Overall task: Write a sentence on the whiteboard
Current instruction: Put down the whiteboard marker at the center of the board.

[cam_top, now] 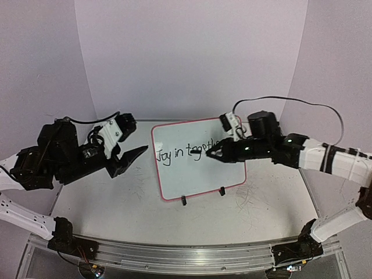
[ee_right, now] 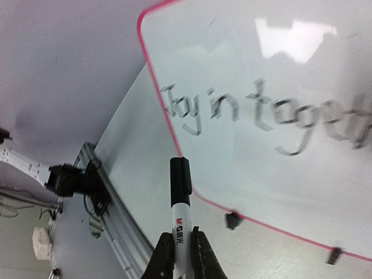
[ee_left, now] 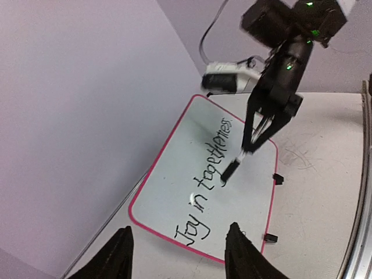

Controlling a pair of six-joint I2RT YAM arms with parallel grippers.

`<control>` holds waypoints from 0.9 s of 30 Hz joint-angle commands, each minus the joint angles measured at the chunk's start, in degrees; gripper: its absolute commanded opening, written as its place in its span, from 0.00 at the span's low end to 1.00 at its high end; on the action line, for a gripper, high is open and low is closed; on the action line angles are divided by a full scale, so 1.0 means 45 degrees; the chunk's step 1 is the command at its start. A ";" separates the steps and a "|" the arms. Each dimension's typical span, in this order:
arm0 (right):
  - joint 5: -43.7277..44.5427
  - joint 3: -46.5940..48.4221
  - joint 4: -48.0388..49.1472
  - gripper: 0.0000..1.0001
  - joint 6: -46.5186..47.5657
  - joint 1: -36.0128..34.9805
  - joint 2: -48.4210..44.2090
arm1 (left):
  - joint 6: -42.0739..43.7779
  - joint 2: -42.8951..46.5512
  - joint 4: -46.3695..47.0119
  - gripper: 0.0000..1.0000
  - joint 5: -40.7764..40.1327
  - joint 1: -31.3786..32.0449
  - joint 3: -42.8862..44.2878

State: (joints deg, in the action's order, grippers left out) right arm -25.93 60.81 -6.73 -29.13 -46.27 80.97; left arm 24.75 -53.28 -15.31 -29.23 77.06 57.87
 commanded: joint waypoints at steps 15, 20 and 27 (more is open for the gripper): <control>0.5012 -0.4376 0.2616 0.00 0.0658 0.8293 -0.1093 | -0.6880 -0.0170 0.1817 0.85 -0.0602 -0.3564 -0.0977; 0.6128 -0.5227 0.3212 0.03 0.0331 0.8096 -0.0325 | -0.7120 -0.0905 0.1872 0.89 -0.0221 -0.3737 -0.0683; 0.6113 -0.5827 0.3711 0.25 -0.0475 0.7831 0.0631 | -0.7550 -0.1251 0.2060 0.90 -0.0161 -0.4303 -0.0370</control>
State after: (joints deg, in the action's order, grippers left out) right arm -0.15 35.78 5.93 -28.34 -10.17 81.43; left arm -6.63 -58.95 -8.93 -30.51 59.18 52.49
